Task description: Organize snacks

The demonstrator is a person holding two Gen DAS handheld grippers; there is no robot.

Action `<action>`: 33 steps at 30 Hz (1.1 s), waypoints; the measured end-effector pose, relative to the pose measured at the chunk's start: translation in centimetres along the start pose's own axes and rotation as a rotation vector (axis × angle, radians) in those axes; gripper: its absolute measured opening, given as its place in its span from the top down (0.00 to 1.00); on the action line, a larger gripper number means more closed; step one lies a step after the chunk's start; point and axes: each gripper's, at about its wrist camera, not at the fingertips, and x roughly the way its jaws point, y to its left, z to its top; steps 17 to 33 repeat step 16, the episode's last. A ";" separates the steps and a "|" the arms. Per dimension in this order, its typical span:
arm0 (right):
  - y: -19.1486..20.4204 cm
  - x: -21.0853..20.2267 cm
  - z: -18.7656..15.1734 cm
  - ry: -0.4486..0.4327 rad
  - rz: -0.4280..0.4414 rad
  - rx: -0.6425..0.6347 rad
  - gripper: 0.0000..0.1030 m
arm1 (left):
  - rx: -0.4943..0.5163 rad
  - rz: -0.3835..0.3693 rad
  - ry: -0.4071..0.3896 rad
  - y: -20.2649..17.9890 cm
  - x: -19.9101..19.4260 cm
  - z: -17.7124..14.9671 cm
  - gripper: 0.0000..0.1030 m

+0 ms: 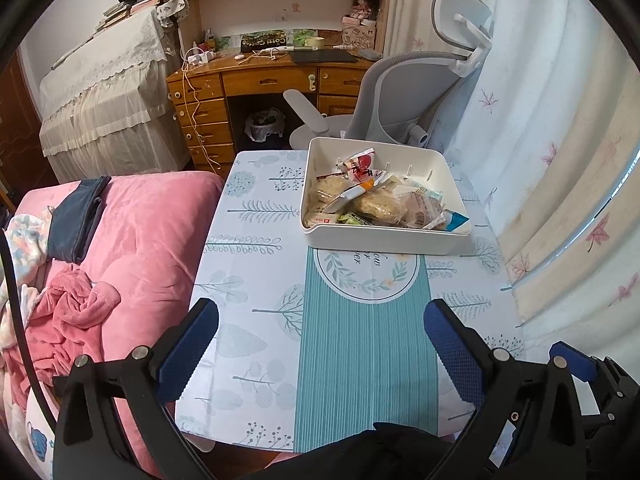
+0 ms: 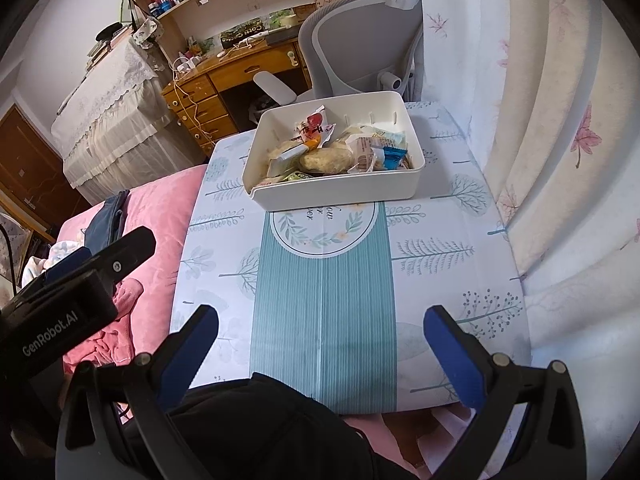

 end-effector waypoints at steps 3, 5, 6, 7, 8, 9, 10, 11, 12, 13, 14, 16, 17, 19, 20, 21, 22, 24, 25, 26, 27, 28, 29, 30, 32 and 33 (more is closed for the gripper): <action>0.2 0.4 -0.1 0.007 -0.002 -0.001 0.00 | 0.000 0.001 -0.008 -0.1 -0.1 0.0 0.01; 0.4 0.5 -0.1 0.009 -0.002 -0.001 0.00 | 0.007 0.004 -0.013 -0.1 0.0 0.2 0.01; 0.4 0.5 -0.1 0.010 -0.002 0.000 0.00 | 0.008 0.005 -0.014 -0.1 0.2 0.2 0.01; 0.4 0.6 -0.1 0.011 -0.002 0.000 0.00 | 0.010 0.005 -0.013 0.0 0.3 0.2 0.01; 0.4 0.6 0.0 0.011 -0.002 -0.001 0.00 | 0.011 0.006 -0.011 0.0 0.4 0.2 0.01; 0.5 0.8 -0.1 0.014 -0.001 0.000 0.00 | 0.012 0.009 -0.011 0.0 0.3 0.2 0.01; 0.5 0.8 -0.1 0.014 -0.001 0.000 0.00 | 0.014 0.008 -0.012 -0.1 0.2 0.2 0.01; 0.5 0.8 -0.1 0.014 -0.001 0.000 0.00 | 0.014 0.008 -0.015 -0.1 0.2 0.2 0.01; 0.5 0.8 -0.1 0.014 -0.002 0.000 0.00 | 0.017 0.010 -0.018 -0.1 0.2 0.2 0.01; 0.5 0.8 -0.1 0.014 -0.001 -0.001 0.00 | 0.020 0.010 -0.021 0.0 0.2 0.3 0.01; 0.5 0.8 -0.1 0.014 -0.001 -0.001 0.00 | 0.023 0.010 -0.023 0.0 0.1 0.3 0.01; 0.5 0.8 -0.1 0.014 0.000 0.000 0.00 | 0.026 0.014 -0.029 0.2 0.1 0.3 0.01; 0.5 0.8 -0.1 0.014 0.000 0.000 0.00 | 0.026 0.014 -0.029 0.2 0.1 0.3 0.01; 0.5 0.8 -0.1 0.014 0.000 0.000 0.00 | 0.026 0.014 -0.029 0.2 0.1 0.3 0.01; 0.5 0.8 -0.1 0.014 0.000 0.000 0.00 | 0.026 0.014 -0.029 0.2 0.1 0.3 0.01; 0.5 0.8 -0.1 0.014 0.000 0.000 0.00 | 0.026 0.014 -0.029 0.2 0.1 0.3 0.01; 0.5 0.8 -0.1 0.014 0.000 0.000 0.00 | 0.026 0.014 -0.029 0.2 0.1 0.3 0.01; 0.5 0.8 -0.1 0.014 0.000 0.000 0.00 | 0.026 0.014 -0.029 0.2 0.1 0.3 0.01; 0.5 0.8 -0.1 0.014 0.000 0.000 0.00 | 0.026 0.014 -0.029 0.2 0.1 0.3 0.01; 0.5 0.8 -0.1 0.014 0.000 0.000 0.00 | 0.026 0.014 -0.029 0.2 0.1 0.3 0.01; 0.5 0.8 -0.1 0.014 0.000 0.000 0.00 | 0.026 0.014 -0.029 0.2 0.1 0.3 0.01; 0.5 0.8 -0.1 0.014 0.000 0.000 0.00 | 0.026 0.014 -0.029 0.2 0.1 0.3 0.01; 0.5 0.8 -0.1 0.014 0.000 0.000 0.00 | 0.026 0.014 -0.029 0.2 0.1 0.3 0.01; 0.5 0.8 -0.1 0.014 0.000 0.000 0.00 | 0.026 0.014 -0.029 0.2 0.1 0.3 0.01; 0.5 0.8 -0.1 0.014 0.000 0.000 0.00 | 0.026 0.014 -0.029 0.2 0.1 0.3 0.01; 0.5 0.8 -0.1 0.014 0.000 0.000 0.00 | 0.026 0.014 -0.029 0.2 0.1 0.3 0.01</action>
